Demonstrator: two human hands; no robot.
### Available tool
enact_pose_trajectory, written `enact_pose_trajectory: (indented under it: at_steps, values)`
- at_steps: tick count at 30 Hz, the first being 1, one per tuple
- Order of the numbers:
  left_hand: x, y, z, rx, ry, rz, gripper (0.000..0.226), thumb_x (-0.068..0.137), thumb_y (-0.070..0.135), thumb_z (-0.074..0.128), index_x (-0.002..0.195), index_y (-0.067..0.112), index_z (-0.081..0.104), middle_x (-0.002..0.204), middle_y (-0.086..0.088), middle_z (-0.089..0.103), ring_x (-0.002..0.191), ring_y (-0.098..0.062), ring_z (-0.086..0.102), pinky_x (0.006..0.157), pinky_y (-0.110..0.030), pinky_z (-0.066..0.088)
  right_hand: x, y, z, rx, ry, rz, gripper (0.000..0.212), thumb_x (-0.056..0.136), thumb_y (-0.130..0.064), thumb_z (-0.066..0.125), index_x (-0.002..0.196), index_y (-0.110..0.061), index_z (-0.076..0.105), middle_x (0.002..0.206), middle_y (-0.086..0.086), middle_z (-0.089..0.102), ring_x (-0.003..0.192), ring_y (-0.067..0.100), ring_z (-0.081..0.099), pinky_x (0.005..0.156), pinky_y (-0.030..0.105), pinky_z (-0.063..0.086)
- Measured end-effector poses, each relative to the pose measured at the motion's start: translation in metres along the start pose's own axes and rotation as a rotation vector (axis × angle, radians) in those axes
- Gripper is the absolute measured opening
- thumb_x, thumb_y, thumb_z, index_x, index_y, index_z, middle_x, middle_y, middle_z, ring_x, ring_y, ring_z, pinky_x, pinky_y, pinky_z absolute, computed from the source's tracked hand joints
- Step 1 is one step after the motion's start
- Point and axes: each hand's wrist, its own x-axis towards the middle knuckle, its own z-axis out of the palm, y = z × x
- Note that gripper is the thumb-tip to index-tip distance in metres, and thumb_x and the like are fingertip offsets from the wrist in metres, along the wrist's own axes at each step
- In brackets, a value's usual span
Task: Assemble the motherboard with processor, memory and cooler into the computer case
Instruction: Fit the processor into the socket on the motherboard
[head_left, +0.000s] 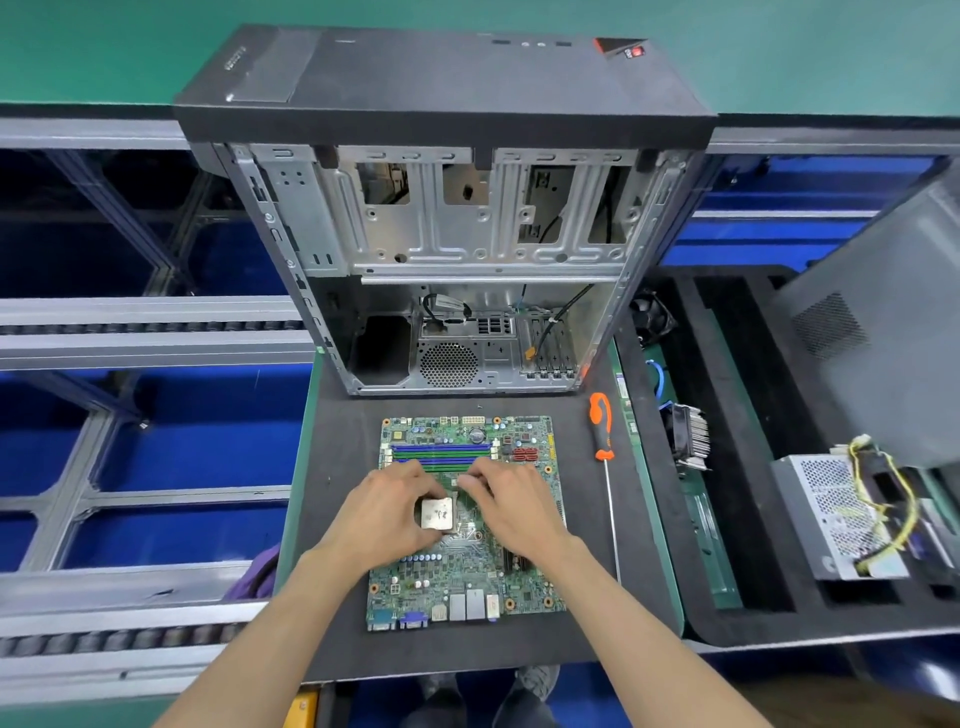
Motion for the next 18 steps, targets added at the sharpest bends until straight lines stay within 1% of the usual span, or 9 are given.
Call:
enact_pose_trajectory:
  at_steps: [2, 3, 5, 8, 12, 16, 18]
  values:
    - [-0.0001, -0.0004, 0.0029, 0.012, 0.000, 0.009, 0.047, 0.070, 0.050, 0.075, 0.114, 0.036, 0.068, 0.101, 0.019, 0.055, 0.095, -0.006, 0.054, 0.087, -0.027, 0.043, 0.0010, 0.0010, -0.0004, 0.004, -0.022, 0.023, 0.033, 0.102, -0.046, 0.046, 0.102, -0.020, 0.067, 0.082, -0.003, 0.071, 0.073, 0.019, 0.063, 0.074, 0.035, 0.043]
    - [0.0002, -0.0007, 0.0040, 0.026, -0.002, 0.014, 0.049, 0.070, 0.052, 0.075, 0.116, 0.036, 0.068, 0.101, 0.019, 0.055, 0.097, -0.006, 0.053, 0.091, -0.028, 0.040, 0.0014, 0.0015, -0.0006, 0.001, -0.029, 0.033, 0.034, 0.102, -0.047, 0.045, 0.102, -0.021, 0.066, 0.082, -0.003, 0.072, 0.074, 0.020, 0.064, 0.073, 0.035, 0.045]
    - [0.0011, -0.0006, 0.0056, 0.059, -0.009, 0.020, 0.052, 0.070, 0.056, 0.074, 0.118, 0.037, 0.067, 0.103, 0.019, 0.055, 0.101, -0.006, 0.053, 0.095, -0.029, 0.036, 0.0017, 0.0025, -0.0006, 0.003, -0.032, 0.042, 0.035, 0.101, -0.048, 0.045, 0.103, -0.021, 0.066, 0.081, -0.003, 0.072, 0.075, 0.020, 0.064, 0.071, 0.035, 0.045]
    - [0.0023, 0.0000, 0.0070, 0.089, 0.001, 0.026, 0.054, 0.069, 0.058, 0.074, 0.118, 0.037, 0.066, 0.104, 0.018, 0.058, 0.104, -0.007, 0.055, 0.095, -0.031, 0.035, 0.0016, 0.0030, -0.0003, 0.009, -0.030, 0.042, 0.036, 0.101, -0.049, 0.045, 0.104, -0.021, 0.067, 0.082, -0.004, 0.072, 0.075, 0.019, 0.064, 0.072, 0.035, 0.047]
    - [0.0022, -0.0003, 0.0074, 0.106, 0.005, 0.014, 0.054, 0.070, 0.057, 0.077, 0.118, 0.036, 0.066, 0.106, 0.018, 0.059, 0.107, -0.008, 0.054, 0.096, -0.030, 0.033, 0.0008, 0.0031, 0.0000, 0.019, -0.020, 0.036, 0.036, 0.101, -0.049, 0.045, 0.104, -0.022, 0.068, 0.084, -0.005, 0.072, 0.075, 0.017, 0.065, 0.074, 0.034, 0.047]
    - [0.0005, 0.0008, 0.0082, 0.113, 0.009, 0.001, 0.053, 0.069, 0.058, 0.077, 0.117, 0.038, 0.066, 0.106, 0.020, 0.057, 0.106, -0.006, 0.053, 0.094, -0.028, 0.032, 0.0005, 0.0029, 0.0002, 0.019, -0.002, 0.028, 0.035, 0.101, -0.049, 0.046, 0.101, -0.021, 0.068, 0.082, -0.005, 0.072, 0.072, 0.016, 0.064, 0.070, 0.031, 0.043]
    - [-0.0002, 0.0009, 0.0087, 0.115, 0.006, -0.004, 0.053, 0.070, 0.059, 0.076, 0.118, 0.039, 0.065, 0.107, 0.021, 0.056, 0.106, -0.005, 0.053, 0.094, -0.027, 0.031, 0.0005, 0.0026, 0.0004, 0.019, 0.002, 0.028, 0.035, 0.101, -0.049, 0.047, 0.101, -0.021, 0.068, 0.081, -0.005, 0.072, 0.072, 0.016, 0.064, 0.068, 0.032, 0.044]
